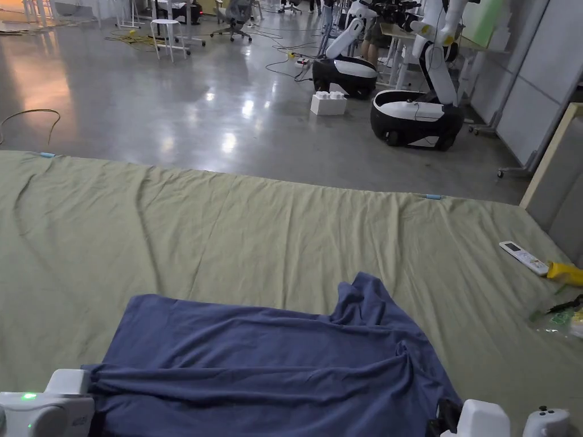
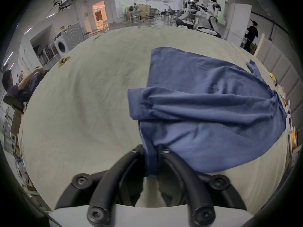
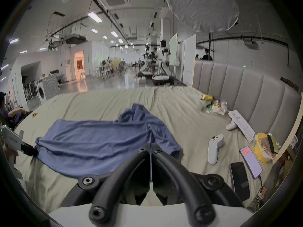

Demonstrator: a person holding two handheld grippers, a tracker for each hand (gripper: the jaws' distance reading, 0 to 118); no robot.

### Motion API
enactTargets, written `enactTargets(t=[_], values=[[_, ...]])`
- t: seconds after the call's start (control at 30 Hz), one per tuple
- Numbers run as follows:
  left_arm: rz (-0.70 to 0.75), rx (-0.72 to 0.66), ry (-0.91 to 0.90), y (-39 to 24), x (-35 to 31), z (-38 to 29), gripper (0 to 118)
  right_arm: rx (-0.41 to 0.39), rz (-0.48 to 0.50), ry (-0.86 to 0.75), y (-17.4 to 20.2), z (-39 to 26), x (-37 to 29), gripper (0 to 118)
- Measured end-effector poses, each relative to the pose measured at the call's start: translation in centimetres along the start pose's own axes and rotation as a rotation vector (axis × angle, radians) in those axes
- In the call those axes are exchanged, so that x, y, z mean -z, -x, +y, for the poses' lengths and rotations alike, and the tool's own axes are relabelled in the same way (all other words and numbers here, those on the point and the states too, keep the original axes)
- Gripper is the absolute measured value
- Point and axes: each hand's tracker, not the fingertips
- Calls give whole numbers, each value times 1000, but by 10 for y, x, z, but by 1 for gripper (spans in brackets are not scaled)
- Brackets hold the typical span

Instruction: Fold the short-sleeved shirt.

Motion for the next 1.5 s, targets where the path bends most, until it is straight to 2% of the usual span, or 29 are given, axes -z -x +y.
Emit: enactTargets(t=[0.03, 0.1, 0.17, 0.27, 0.37, 0.43, 0.5, 0.53, 0.57, 0.6, 0.63, 0.67, 0.73, 0.87, 1.2, 1.37, 1.5], values=[[-6, 2, 3, 1, -3, 0, 9, 0, 2, 38, -6, -2, 10, 11], [-29, 3, -6, 11, -6, 2, 8, -15, 13, 148, -18, -4, 29, 41], [-42, -20, -27, 16, -15, 2, 7, -37, 7, 223, -29, -6, 50, 58], [-57, -37, -74, 20, -30, 4, 7, -70, -6, 322, -40, -10, 85, 64], [-61, -31, -107, 19, -41, 7, 7, -66, 18, 423, -47, -17, 119, 67], [-65, -29, -126, 19, -46, 8, 7, -66, 26, 479, -44, -23, 132, 65], [-62, -25, -124, 21, -43, 10, 7, -54, 62, 528, -41, -29, 140, 53], [-67, -27, -130, 22, -44, 10, 7, -41, 59, 492, -41, -29, 136, 48], [-73, -31, -137, 22, -46, 10, 7, -48, 57, 489, -40, -27, 132, 34], [-73, -32, -137, 23, -48, 11, 7, -48, 79, 482, -39, -25, 130, 14], [-75, -33, -145, 23, -47, 12, 7, -23, 98, 477, -39, -23, 128, 8], [-78, -34, -153, 23, -49, 13, 7, -3, 115, 470, -39, -22, 126, 8], [-85, -39, -162, 25, -55, 17, 6, -34, 94, 464, -39, -18, 116, 7], [-108, -38, -210, 25, -73, 27, 6, -36, 98, 426, -39, -1, 95, 6], [-138, -17, -287, 37, -130, 38, 6, -157, 100, 332, -47, 52, 36, 6], [-141, -29, -260, 49, -146, 5, 6, -153, 124, 356, -64, 33, 13, 6], [-141, -41, -161, 50, -139, -39, 6, -178, 132, 430, -67, -4, -5, 6]])
